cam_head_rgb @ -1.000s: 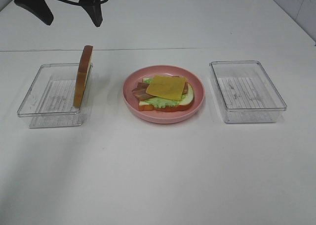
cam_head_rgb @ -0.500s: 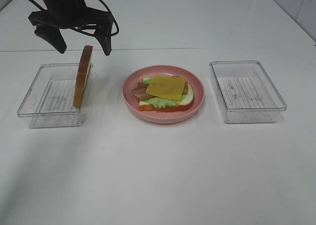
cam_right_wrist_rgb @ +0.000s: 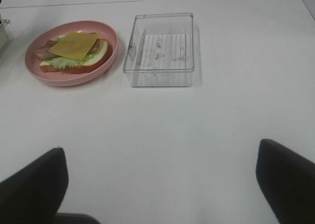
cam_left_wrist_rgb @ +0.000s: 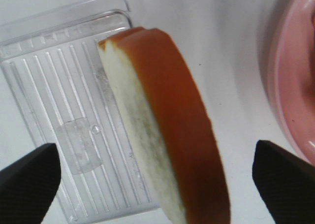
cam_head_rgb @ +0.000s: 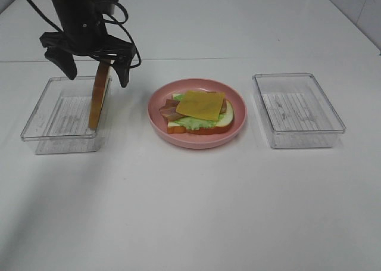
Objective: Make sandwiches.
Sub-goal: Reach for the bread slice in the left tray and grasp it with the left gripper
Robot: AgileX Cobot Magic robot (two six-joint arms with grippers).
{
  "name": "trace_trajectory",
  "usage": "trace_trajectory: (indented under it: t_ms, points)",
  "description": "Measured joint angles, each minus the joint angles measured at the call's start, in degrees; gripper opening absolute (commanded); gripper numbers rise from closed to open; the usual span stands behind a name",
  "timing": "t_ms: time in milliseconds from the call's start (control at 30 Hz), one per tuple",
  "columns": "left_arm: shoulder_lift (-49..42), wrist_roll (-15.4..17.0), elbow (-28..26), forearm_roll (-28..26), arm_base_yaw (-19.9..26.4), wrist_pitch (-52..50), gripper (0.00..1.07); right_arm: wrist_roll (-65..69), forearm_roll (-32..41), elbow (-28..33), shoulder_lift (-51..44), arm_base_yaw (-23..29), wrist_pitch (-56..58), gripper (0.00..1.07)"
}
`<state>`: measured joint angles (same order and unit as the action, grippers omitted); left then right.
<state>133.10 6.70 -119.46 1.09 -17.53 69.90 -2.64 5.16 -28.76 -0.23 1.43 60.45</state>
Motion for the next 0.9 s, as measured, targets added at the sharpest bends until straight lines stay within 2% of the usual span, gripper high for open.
trace_trajectory:
  t_ms: [167, 200, 233, 300, 333, 367, 400, 433, 467, 500, 533, 567, 600, 900]
  points:
    - [0.0, -0.1, 0.0, 1.8, 0.0, 0.0, 0.78, 0.0, 0.0, 0.0, 0.0, 0.0, 0.0, 0.98]
    - [0.0, -0.1, 0.0, 1.8, 0.0, 0.0, 0.78, 0.0, 0.0, 0.0, 0.0, 0.0, 0.0, 0.98]
    - [0.0, -0.5, 0.0, 1.9, 0.0, 0.0, 0.73, 0.0, 0.0, 0.0, 0.0, 0.0, 0.0, 0.98]
    - [0.0, -0.7, 0.0, 2.2, 0.0, 0.0, 0.70, 0.0, 0.0, 0.0, 0.0, 0.0, 0.0, 0.98]
    - [0.0, -0.9, 0.0, 2.5, 0.0, 0.0, 0.60, 0.0, 0.0, 0.0, 0.0, 0.0, 0.0, 0.98]
    - [0.0, -0.9, 0.0, 2.5, 0.0, 0.0, 0.60, 0.0, 0.0, 0.0, 0.0, 0.0, 0.0, 0.98]
    - [0.0, -0.9, 0.0, 2.8, 0.0, 0.0, 0.46, 0.0, 0.0, 0.0, 0.0, 0.0, 0.0, 0.98]
    - [0.0, -0.9, 0.0, 2.8, 0.0, 0.0, 0.39, 0.0, 0.0, 0.0, 0.0, 0.0, 0.0, 0.98]
    - [0.0, -0.9, 0.0, 2.8, 0.0, 0.0, 0.39, 0.0, 0.0, 0.0, 0.0, 0.0, 0.0, 0.98]
    - [0.0, -0.9, 0.0, 2.9, 0.0, 0.0, 0.19, 0.0, 0.0, 0.0, 0.0, 0.0, 0.0, 0.98]
    - [0.0, -0.9, 0.0, 2.9, 0.0, 0.0, 0.19, 0.0, 0.0, 0.0, 0.0, 0.0, 0.0, 0.98]
    - [0.0, -0.9, 0.0, 3.0, 0.0, 0.0, 0.12, 0.0, 0.0, 0.0, 0.0, 0.0, 0.0, 0.98]
    - [0.0, -0.9, 0.0, 3.2, 0.0, 0.0, 0.00, 0.0, 0.0, 0.0, 0.0, 0.0, 0.0, 0.98]
    - [0.0, -0.9, 0.0, 3.4, 0.0, 0.0, 0.00, 0.0, 0.0, 0.0, 0.0, 0.0, 0.0, 0.98]
